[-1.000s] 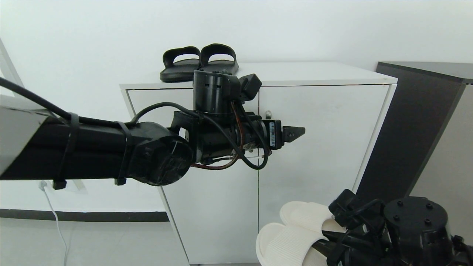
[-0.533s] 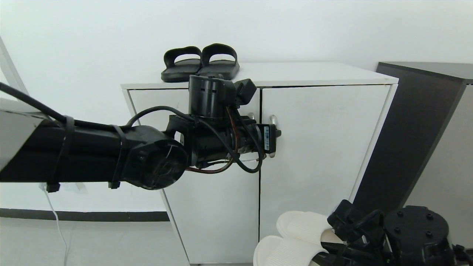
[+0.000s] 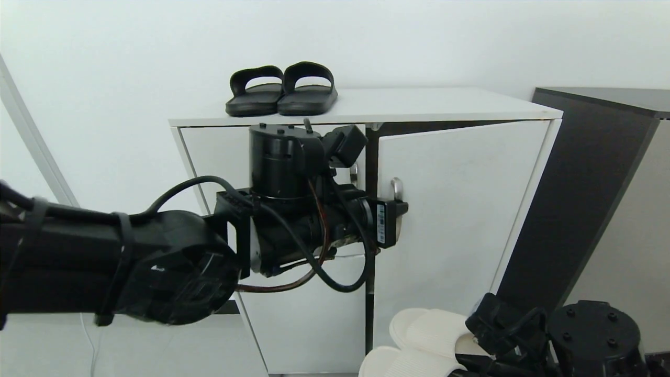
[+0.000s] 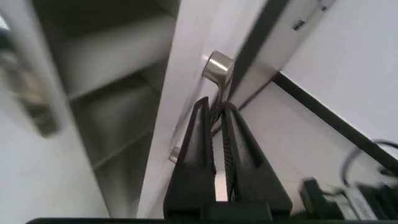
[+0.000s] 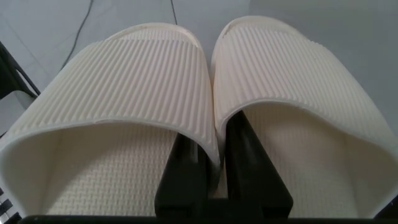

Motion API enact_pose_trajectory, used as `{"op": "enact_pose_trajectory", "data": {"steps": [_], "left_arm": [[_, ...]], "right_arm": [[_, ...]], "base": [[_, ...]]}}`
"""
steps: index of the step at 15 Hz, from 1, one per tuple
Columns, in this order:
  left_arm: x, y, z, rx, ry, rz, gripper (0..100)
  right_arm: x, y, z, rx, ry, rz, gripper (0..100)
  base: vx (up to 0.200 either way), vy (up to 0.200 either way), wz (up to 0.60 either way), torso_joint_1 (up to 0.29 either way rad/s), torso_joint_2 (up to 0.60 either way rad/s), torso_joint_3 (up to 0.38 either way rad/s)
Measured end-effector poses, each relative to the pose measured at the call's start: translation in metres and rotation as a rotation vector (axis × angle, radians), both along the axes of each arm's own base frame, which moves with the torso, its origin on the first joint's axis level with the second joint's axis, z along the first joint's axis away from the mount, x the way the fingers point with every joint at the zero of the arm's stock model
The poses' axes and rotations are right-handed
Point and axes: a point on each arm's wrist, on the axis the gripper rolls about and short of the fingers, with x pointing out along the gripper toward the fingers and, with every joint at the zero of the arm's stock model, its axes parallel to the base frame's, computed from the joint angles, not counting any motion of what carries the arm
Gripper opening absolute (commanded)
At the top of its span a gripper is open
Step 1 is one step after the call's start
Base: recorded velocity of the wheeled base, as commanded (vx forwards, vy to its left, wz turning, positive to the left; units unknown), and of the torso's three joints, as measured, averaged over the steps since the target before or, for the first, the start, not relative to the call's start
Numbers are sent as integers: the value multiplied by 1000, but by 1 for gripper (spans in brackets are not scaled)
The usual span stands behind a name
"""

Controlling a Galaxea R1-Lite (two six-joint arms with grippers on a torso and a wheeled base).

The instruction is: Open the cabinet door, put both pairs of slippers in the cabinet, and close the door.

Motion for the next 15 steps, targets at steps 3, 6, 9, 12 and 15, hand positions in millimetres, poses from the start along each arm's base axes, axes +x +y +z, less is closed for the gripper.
{"op": "enact_pose_trajectory", "data": {"steps": [3, 6, 9, 12, 15], "left_arm": [[-30, 5, 1, 8, 5, -46, 0], [-50, 18, 4, 4, 2, -63, 0], [-48, 29, 12, -66, 3, -34, 0], [-36, 29, 13, -136, -13, -6, 0], [-15, 23, 3, -169, -46, 24, 0]], "right_arm": [[-5, 0, -1, 20, -13, 22, 0], [-9, -1, -4, 3, -17, 46, 0], [-14, -2, -7, -7, -21, 68, 0], [-24, -2, -9, 20, -28, 124, 0], [-30, -5, -13, 8, -38, 165, 0]], "base": [[0, 0, 0, 0, 0, 0], [0, 0, 0, 0, 0, 0], [0, 0, 0, 0, 0, 0], [0, 0, 0, 0, 0, 0], [0, 0, 0, 0, 0, 0]]}}
